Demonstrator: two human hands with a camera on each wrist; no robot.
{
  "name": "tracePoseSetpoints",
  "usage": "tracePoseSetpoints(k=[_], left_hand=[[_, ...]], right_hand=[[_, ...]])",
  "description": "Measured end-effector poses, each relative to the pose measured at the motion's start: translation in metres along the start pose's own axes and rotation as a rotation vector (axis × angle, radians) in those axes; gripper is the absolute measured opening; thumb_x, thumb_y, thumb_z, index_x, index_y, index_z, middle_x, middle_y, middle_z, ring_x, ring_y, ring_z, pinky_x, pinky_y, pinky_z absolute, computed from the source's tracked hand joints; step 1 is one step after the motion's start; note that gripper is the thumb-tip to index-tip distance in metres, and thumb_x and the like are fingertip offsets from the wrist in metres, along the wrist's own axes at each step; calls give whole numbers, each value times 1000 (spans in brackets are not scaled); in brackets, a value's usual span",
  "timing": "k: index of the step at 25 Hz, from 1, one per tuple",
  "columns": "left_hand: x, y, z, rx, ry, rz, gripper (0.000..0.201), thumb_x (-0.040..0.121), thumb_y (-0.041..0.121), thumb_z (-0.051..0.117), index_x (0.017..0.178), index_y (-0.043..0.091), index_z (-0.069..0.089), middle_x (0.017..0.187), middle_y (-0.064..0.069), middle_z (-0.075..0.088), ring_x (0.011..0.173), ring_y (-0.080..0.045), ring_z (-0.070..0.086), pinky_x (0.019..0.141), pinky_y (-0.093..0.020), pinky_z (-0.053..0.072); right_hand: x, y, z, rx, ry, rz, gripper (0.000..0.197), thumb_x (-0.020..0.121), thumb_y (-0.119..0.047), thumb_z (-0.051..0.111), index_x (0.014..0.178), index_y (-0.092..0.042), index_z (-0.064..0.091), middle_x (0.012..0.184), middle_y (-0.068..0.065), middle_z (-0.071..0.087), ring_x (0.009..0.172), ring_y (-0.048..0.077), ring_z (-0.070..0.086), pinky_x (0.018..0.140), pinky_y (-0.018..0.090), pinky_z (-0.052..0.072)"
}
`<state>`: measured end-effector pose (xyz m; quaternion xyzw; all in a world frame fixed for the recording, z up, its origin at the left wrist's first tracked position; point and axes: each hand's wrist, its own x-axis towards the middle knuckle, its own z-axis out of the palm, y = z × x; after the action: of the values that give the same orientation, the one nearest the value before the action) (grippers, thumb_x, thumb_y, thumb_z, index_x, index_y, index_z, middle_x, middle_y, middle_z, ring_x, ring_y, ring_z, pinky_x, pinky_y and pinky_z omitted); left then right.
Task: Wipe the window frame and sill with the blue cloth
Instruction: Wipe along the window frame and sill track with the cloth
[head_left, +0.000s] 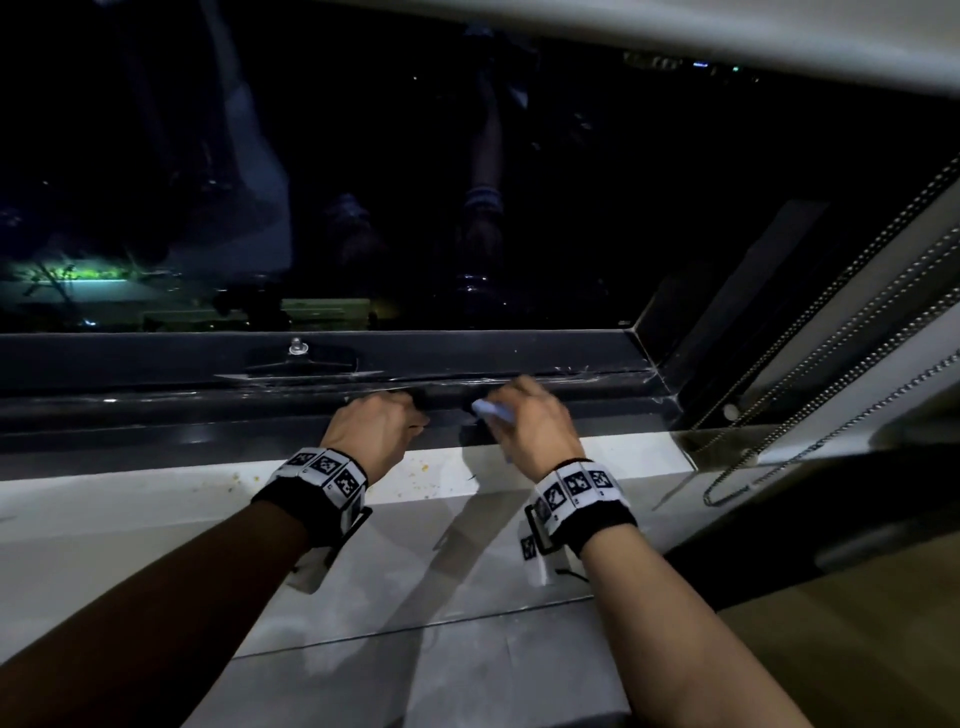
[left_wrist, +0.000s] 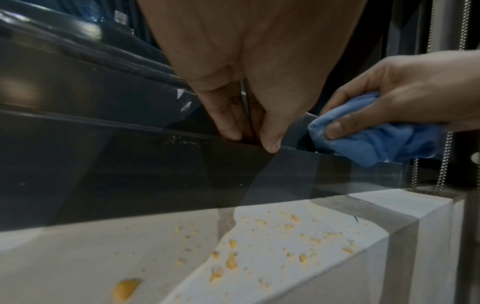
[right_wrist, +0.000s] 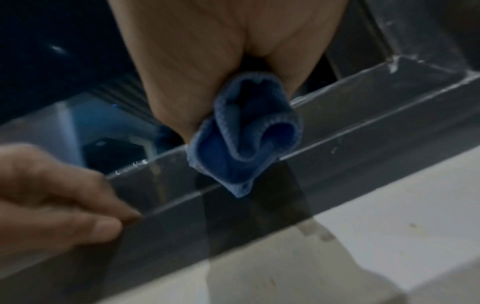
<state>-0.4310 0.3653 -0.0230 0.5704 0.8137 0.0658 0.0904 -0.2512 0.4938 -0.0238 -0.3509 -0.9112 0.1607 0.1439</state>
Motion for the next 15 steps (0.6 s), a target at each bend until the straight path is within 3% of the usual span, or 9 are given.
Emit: tracePoseSetpoints(k=[2,4,7,10,11,13,15], left_hand=[[-1,0,0,-5,-5,9,25,99,35,50,116,36,69,120,10,63,109,-24,61,87,-40,52],[-2,0,0,4,-6,21,26,100,34,50,117,35,68,120,9,63,108,-24,62,86,-40,52],[-3,0,-2,14,-10,23,26,100,34,50,119,36,67,120,8,63,108,-25,61,86,-39,52],[-3,0,-1,3,-1,20,26,100,36,48,117,36,68,119,9,63,110,-24,60,85,-39,52],[-2,0,-1,3,0,20,26,100,37,48,116,36,68,119,9,64,110,-24,60,85,-39,52],[-3,1,-2,3,-19,17,25,99,40,48,112,36,69,115,8,63,107,-24,61,84,-38,51],[-3,0,-2,-5,-21,4,24,98,40,49,108,34,70,113,7,63,106,-24,61,83,-38,51]], right_hand=[[-1,-4,11,-25,69,50,19,93,-28,61,107,-21,71,107,5,59,90,33,61,80,38,50],[-7,-15,22,-115,-17,-40,23,92,-21,59,113,-24,70,114,2,61,100,33,59,88,38,47],[-2,-12,4,-28,-105,-148,19,93,-33,61,105,-23,71,110,-1,63,96,27,62,80,34,49],[3,-6,2,-23,122,17,19,93,-32,62,104,-19,72,105,4,62,88,30,63,78,36,49],[1,-15,10,-86,133,9,18,93,-27,61,105,-17,71,106,8,63,90,32,62,81,37,48],[-13,-30,32,-45,-3,-142,20,91,-23,60,107,-18,70,107,8,65,98,32,62,87,37,48],[-23,-18,21,144,-108,-170,21,89,-29,61,106,-25,72,105,0,65,96,21,62,86,31,49]])
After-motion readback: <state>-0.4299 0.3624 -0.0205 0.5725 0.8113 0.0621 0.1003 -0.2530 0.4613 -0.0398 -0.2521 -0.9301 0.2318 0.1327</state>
